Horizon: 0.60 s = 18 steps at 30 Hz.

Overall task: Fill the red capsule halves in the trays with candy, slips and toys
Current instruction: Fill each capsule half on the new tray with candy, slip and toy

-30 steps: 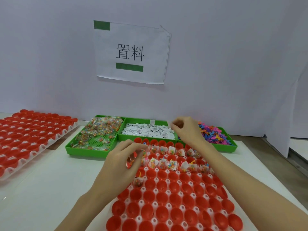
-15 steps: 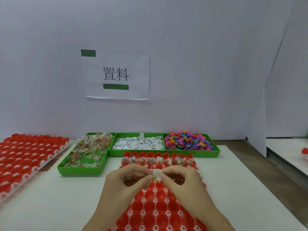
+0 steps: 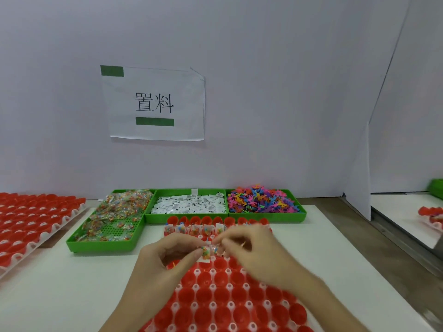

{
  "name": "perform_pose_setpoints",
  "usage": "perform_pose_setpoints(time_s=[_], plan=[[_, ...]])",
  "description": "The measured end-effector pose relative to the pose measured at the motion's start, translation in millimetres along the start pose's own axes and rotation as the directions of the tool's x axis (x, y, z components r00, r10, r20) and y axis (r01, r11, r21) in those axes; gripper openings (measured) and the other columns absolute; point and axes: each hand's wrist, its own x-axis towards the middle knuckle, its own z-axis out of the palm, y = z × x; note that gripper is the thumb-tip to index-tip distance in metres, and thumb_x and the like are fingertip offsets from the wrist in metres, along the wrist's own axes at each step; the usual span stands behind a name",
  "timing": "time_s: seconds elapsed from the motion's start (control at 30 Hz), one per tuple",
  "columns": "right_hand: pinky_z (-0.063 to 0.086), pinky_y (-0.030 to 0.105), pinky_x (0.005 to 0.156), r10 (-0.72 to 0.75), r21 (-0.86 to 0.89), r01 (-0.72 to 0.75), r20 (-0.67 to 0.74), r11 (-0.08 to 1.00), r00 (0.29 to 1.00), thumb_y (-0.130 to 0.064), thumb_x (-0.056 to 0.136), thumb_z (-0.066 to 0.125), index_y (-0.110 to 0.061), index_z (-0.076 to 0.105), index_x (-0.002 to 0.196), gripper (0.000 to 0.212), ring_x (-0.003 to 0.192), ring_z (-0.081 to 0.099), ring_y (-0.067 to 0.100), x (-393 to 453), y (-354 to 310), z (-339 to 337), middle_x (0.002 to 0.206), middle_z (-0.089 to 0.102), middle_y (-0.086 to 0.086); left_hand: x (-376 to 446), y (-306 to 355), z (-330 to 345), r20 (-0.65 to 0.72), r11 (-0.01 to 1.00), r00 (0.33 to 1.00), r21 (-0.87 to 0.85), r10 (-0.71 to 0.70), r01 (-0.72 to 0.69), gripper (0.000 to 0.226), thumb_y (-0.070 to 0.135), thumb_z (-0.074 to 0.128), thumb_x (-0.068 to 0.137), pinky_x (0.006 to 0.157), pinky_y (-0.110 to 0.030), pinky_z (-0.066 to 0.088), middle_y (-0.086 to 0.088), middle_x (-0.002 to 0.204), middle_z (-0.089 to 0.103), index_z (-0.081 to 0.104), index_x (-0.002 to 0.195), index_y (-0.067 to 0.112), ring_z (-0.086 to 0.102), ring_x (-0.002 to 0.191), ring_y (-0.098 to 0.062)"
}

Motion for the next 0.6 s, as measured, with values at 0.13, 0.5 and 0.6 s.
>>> perform_pose_setpoints(time_s=[0.13, 0.5, 0.6], plan=[[0.055, 0.021, 0.090, 0.083, -0.345, -0.153, -0.211, 0.926, 0.974, -0.009, 0.101, 0.057, -0.016, 0.075, 0.116, 0.024, 0.095, 0.071, 0.014, 58.1, 49.3, -51.4, 0.110, 0.076, -0.001, 1.3, -3.3, -0.7, -0.022, 0.999, 0.999, -0.020, -0.042, 0.041, 0.028, 0.002, 0.077, 0.085, 0.070, -0.017, 0.056, -0.003, 0.084, 0.078, 0.079, 0.083, 0.030, 0.074, 0.077, -0.014], [0.049, 0.032, 0.089, 0.045, -0.714, -0.060, -0.041, 0.698, 0.998, -0.021, 0.093, 0.072, -0.016, 0.078, 0.110, 0.019, 0.099, 0.063, 0.021, 91.3, 120.5, -78.3, 0.105, 0.067, 0.004, 1.5, -8.3, -5.0, -0.029, 0.999, 0.999, 0.044, -0.025, 0.026, 0.025, 0.007, 0.077, 0.087, 0.076, -0.027, 0.059, 0.000, 0.089, 0.077, 0.079, 0.088, 0.032, 0.074, 0.081, -0.015], [0.050, 0.033, 0.086, 0.010, -0.696, -0.082, -0.107, 0.713, 0.994, -0.022, 0.095, 0.069, -0.012, 0.078, 0.105, 0.017, 0.089, 0.058, 0.019, 91.0, 120.0, -73.3, 0.096, 0.059, 0.001, 1.8, -8.3, -5.9, -0.035, 0.999, 0.999, 0.037, -0.036, 0.038, 0.022, 0.009, 0.077, 0.087, 0.077, -0.033, 0.060, 0.000, 0.090, 0.077, 0.078, 0.088, 0.031, 0.074, 0.081, -0.016]])
